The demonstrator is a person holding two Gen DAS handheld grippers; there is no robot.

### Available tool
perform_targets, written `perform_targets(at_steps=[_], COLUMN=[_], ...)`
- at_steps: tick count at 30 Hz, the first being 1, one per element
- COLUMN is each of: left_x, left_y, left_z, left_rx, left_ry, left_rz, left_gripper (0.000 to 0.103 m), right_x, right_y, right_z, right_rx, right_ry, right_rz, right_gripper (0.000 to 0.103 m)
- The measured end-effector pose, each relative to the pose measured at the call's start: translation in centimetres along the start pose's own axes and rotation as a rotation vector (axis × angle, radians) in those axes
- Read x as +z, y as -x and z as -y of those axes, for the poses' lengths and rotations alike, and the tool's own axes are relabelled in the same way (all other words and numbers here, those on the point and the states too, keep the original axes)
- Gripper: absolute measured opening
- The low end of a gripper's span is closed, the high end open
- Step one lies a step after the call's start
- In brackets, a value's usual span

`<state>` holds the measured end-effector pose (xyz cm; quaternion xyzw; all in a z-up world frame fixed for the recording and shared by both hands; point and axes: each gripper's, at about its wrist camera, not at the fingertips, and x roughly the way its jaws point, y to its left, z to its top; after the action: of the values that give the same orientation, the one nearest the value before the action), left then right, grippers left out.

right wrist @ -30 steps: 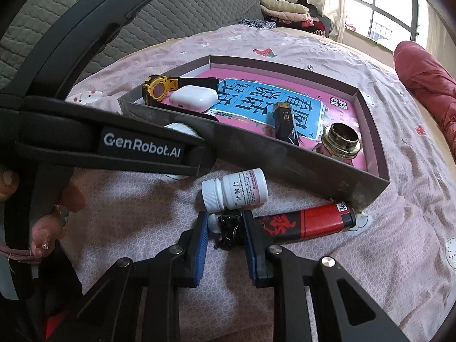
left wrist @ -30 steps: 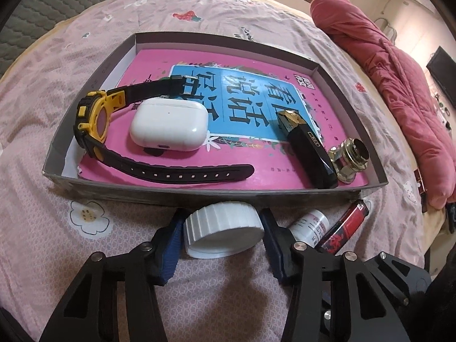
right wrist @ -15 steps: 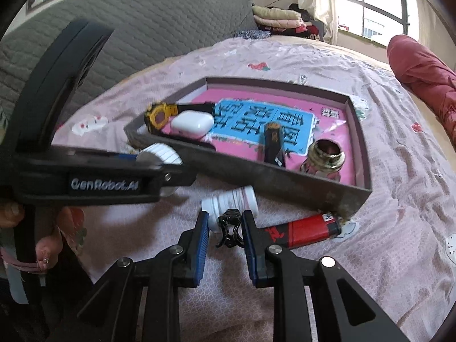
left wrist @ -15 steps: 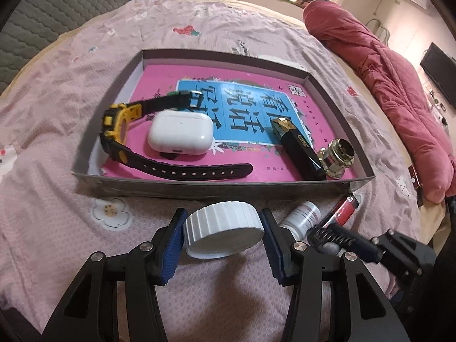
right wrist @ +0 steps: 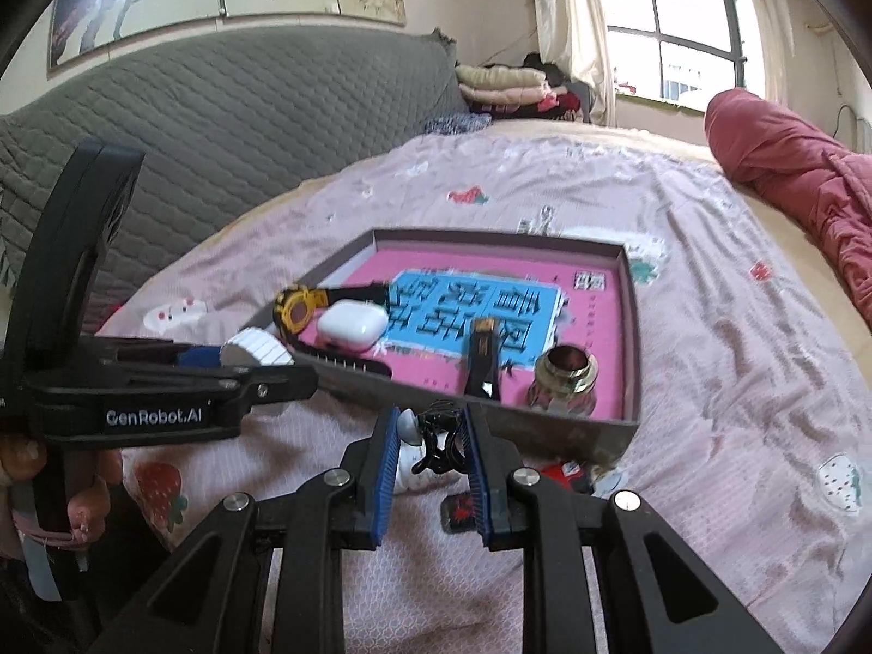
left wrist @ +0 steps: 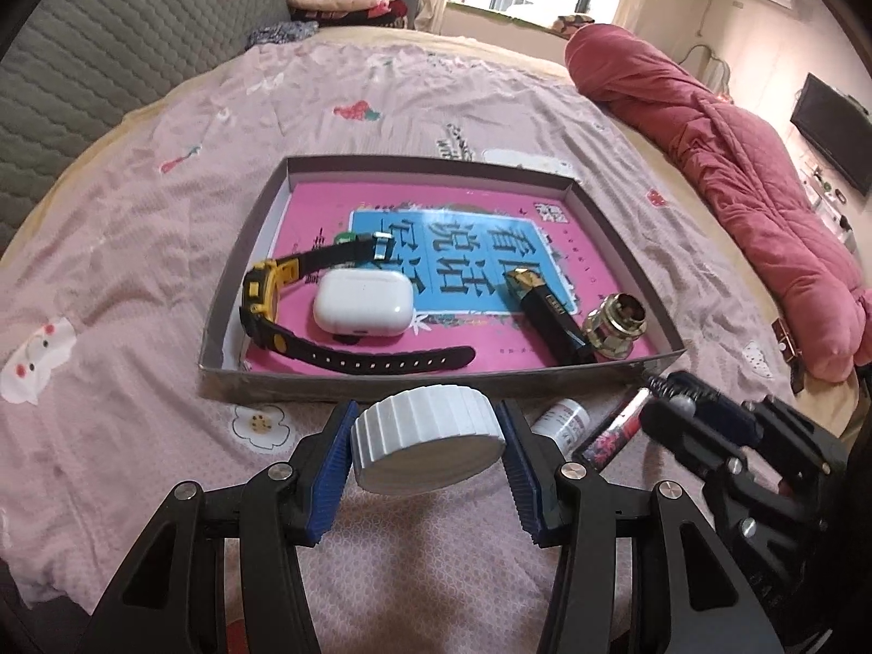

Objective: Organize rigid objects
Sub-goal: 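Lift and carry the white cap and black clip over the tray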

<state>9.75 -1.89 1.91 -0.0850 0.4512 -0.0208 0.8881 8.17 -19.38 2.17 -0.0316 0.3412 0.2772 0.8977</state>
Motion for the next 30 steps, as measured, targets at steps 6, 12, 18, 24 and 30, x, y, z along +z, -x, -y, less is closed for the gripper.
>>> perform_targets(at_steps=[6,12,18,24,30], left_x=[0.5,0.9,1.3,1.8,2.7], left_y=[1.6,3.1,4.1,5.1,5.3], left_z=[0.5,0.7,0.5,0.3,0.5], left_rx=[0.008,0.014,0.019,0.028,0.028], left_ry=[-0.020,-0.029,-0.026,-0.028,-0.030], left_rz=[0.031,0.064,0.091,0.125,0.142], left_gripper=[0.053,0.053,0.053,0.053,0.053], right_x=[0.8,1.5,2.0,2.4,3.2], right_y=[1.4,2.7,3.2,4.1,4.7], right_z=[0.2,0.1,-0.2,0.2,1.5], right_rx=[-0.023,-0.024,-0.031,-0.052,-0.082], right_ry=[-0.003,-0.010,-0.007,-0.016,-0.041], right_rz=[0.048,0.086,0.111,0.146,0.175], right_gripper=[0.024,0.024,0.024,0.024,0.024])
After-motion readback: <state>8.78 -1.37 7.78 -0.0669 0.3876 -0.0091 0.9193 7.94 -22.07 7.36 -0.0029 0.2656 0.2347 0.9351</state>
